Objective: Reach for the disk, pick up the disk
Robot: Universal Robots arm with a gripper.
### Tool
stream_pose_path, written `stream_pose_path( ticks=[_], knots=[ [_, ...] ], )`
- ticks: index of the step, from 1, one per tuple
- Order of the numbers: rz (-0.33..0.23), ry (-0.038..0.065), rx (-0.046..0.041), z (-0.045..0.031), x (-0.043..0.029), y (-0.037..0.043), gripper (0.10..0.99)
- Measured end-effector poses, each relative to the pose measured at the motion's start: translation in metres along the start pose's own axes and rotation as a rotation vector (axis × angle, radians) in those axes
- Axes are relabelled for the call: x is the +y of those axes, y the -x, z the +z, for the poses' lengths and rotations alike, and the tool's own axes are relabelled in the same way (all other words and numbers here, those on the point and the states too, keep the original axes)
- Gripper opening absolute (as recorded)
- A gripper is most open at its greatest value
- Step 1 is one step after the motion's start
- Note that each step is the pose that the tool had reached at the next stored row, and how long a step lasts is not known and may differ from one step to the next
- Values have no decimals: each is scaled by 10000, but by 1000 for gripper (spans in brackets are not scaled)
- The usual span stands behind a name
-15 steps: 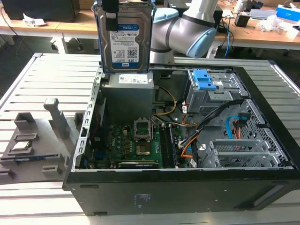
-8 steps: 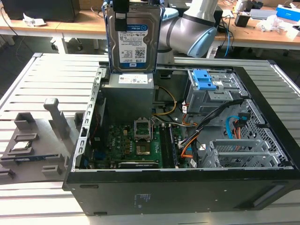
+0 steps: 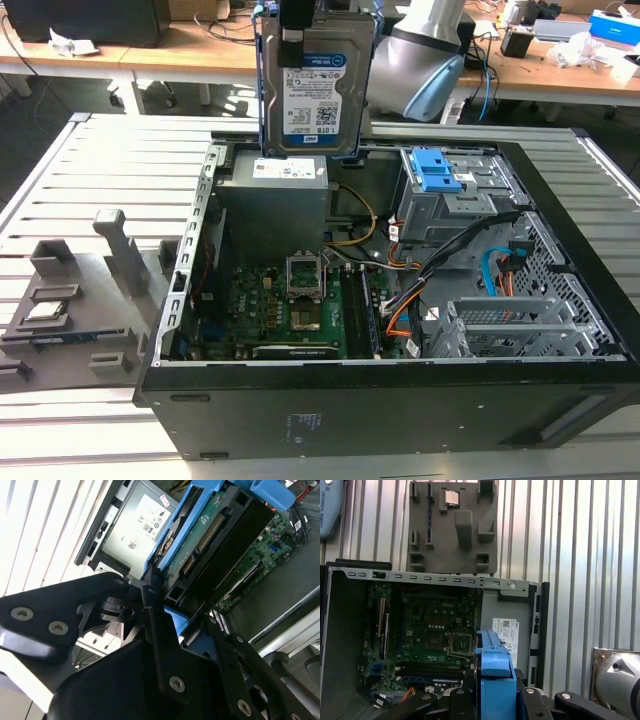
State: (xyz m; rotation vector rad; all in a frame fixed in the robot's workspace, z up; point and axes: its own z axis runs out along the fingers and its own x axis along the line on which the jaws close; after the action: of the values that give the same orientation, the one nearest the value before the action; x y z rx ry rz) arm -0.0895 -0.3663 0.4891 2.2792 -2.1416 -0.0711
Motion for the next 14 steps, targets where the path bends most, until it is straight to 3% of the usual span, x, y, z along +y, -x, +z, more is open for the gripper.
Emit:
stream_pose_path(
  ticks=[4,14],
  knots=[
    [0,0,-1,-6,-155,-10,365],
    [0,0,0,-19,-448,-28,365]
  ],
)
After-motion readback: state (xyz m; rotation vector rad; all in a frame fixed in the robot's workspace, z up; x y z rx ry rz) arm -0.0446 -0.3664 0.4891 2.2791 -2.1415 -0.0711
